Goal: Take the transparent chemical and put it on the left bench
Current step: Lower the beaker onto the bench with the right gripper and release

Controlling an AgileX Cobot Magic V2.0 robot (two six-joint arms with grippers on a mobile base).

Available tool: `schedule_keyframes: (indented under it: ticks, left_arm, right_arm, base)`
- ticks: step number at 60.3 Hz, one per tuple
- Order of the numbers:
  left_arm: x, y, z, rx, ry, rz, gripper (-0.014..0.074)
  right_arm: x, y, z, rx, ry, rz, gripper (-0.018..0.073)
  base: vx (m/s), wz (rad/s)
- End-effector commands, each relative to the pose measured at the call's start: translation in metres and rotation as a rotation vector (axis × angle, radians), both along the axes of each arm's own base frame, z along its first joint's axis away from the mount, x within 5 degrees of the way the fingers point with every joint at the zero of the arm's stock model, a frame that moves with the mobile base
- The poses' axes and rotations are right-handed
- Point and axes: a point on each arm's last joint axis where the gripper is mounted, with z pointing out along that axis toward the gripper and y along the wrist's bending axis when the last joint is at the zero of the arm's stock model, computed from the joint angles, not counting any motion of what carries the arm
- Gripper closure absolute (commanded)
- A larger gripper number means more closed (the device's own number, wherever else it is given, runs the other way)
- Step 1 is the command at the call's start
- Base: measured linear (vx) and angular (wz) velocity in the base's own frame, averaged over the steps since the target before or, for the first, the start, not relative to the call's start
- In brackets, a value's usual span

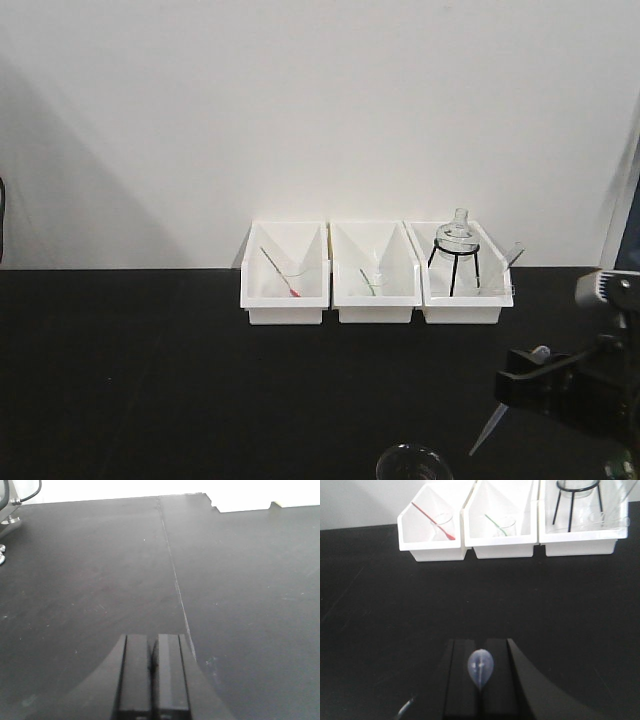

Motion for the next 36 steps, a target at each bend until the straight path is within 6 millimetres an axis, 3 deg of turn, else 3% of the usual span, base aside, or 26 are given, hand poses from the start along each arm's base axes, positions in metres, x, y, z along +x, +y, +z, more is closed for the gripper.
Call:
schedule_keyframes:
  ticks: [1, 16, 36]
  left_arm:
    - [-0.001, 0.000, 0.003, -0.014, -0.081, -0.001, 0.0600]
    - [-0.001, 0.000, 0.003, -0.014, -0.081, -0.001, 0.0600]
    - [-0.001, 0.000, 0.003, -0.014, -0.081, -0.001, 0.0600]
  right_arm:
    - [0.013, 0.001, 0.022, 0.008, -0.084, -0.021, 0.0559]
    - [0.029, 0.008, 0.012, 0.082, 0.000, -0.017, 0.0559]
    - [0.034, 0.016, 0.002, 0.153, 0.054, 0.026, 0.0559]
  base:
    - [0.00, 0.00]
    - [0.00, 0.00]
    - [0.00, 0.00]
